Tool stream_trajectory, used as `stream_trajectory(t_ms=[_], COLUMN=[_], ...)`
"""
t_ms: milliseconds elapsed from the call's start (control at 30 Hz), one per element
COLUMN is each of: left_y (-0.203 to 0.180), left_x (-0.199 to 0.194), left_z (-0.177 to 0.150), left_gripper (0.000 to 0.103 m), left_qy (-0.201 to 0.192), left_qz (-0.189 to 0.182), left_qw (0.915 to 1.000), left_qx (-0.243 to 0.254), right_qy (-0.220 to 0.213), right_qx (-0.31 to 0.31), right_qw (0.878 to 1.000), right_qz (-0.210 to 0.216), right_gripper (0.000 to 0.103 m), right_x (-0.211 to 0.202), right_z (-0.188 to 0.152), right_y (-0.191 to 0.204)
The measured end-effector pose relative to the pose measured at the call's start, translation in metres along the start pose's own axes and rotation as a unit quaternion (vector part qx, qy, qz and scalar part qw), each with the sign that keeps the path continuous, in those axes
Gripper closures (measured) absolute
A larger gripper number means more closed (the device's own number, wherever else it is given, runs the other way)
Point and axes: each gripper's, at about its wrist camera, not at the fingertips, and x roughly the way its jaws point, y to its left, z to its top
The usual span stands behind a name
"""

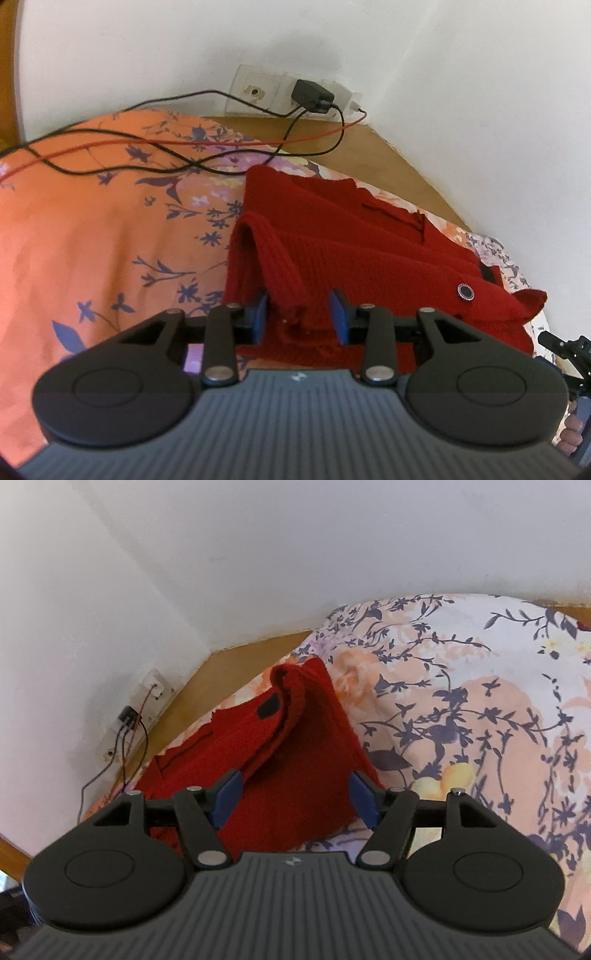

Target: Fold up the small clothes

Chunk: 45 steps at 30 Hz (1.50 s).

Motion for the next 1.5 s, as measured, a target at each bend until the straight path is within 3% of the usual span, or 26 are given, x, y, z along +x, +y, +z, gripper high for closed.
stream_trajectory(t_ms=[300, 567, 633, 700, 767, 800, 867, 1100, 1167, 1367, 1500], left_y=[-0.002, -0.008, -0.008, -0.007, -0.006, -0.006, -0.005, -0.020, -0.029, -0.046, -0.051], left_x=[0.015, 0.023, 0.025, 0.027, 0.028, 0.028, 0.027, 0.009, 0.006, 0.010, 0.028], left_z=[0.003, 0.003, 0.002, 0.002, 0.003, 0.004, 0.006, 0.025, 0.034, 0.066, 0.085], left_gripper=[0.065, 0.066, 0.067, 0.068, 0.090, 0.090, 0.093, 0.095, 0.095, 0.095, 0.095], left_qy=[-0.003, -0.012, -0.014, -0.014, -0.015, -0.015, -0.019, -0.071, -0.092, -0.130, -0.136], left_qz=[0.005, 0.024, 0.027, 0.027, 0.023, 0.022, 0.018, 0.017, 0.032, 0.032, 0.045], left_qw=[0.9994, 0.9989, 0.9988, 0.9986, 0.9985, 0.9984, 0.9982, 0.9968, 0.9952, 0.9910, 0.9894], left_qx=[-0.035, -0.037, -0.038, -0.043, -0.047, -0.050, -0.054, -0.033, -0.008, 0.013, 0.020], right_qy=[0.027, 0.059, 0.060, 0.056, 0.053, 0.053, 0.050, -0.001, -0.013, -0.044, -0.051], right_qx=[0.044, 0.075, 0.070, 0.068, 0.080, 0.092, 0.105, 0.105, 0.102, 0.089, 0.082], right_qw=[0.998, 0.994, 0.994, 0.995, 0.994, 0.993, 0.991, 0.986, 0.985, 0.984, 0.985], right_qz=[0.043, 0.061, 0.059, 0.056, 0.056, 0.061, 0.070, 0.132, 0.139, 0.150, 0.142], right_gripper=[0.031, 0.032, 0.037, 0.062, 0.081, 0.090, 0.096, 0.098, 0.098, 0.098, 0.098], right_x=[0.036, 0.076, 0.080, 0.080, 0.081, 0.081, 0.081, 0.059, 0.055, 0.055, 0.071], right_z=[0.029, 0.031, 0.030, 0.030, 0.033, 0.034, 0.037, 0.050, 0.057, 0.079, 0.090], right_y=[0.001, 0.002, 0.001, -0.002, -0.008, -0.012, -0.017, -0.003, 0.005, 0.026, 0.035])
